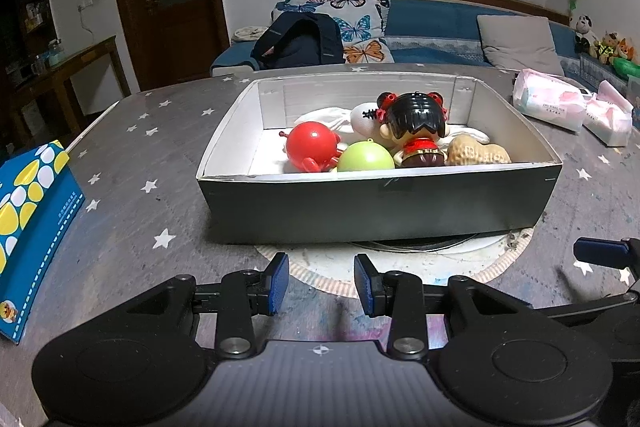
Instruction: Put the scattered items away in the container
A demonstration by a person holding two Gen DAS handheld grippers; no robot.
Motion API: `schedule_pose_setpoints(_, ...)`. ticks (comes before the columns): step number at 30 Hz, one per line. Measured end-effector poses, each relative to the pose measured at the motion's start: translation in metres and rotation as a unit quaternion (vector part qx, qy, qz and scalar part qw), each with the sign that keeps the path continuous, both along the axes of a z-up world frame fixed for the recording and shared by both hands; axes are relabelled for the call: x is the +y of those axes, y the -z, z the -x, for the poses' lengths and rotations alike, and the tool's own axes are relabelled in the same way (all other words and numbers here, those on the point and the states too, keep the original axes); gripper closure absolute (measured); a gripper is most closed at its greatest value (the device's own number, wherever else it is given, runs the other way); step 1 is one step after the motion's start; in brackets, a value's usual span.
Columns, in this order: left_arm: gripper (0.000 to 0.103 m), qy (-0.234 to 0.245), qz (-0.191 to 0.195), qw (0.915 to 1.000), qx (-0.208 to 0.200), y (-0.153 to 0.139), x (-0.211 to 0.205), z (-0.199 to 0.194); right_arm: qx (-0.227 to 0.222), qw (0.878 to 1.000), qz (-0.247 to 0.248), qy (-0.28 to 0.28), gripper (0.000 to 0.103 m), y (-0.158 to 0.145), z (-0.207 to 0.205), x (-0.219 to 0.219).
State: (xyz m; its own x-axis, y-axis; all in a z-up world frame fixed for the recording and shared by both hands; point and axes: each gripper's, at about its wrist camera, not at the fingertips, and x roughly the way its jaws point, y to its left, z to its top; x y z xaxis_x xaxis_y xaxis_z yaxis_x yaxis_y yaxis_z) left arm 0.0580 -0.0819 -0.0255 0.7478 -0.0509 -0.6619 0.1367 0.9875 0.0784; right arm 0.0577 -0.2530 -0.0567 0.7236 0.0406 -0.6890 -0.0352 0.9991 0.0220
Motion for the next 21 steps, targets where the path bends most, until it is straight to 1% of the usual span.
schedule_pose_setpoints(21,0.065,0.004,0.001,1.0,0.005,0.004,-0.01,-0.016,0.01,1.0,-0.001,0.007,0.0,0.005,-0.015,-0.005)
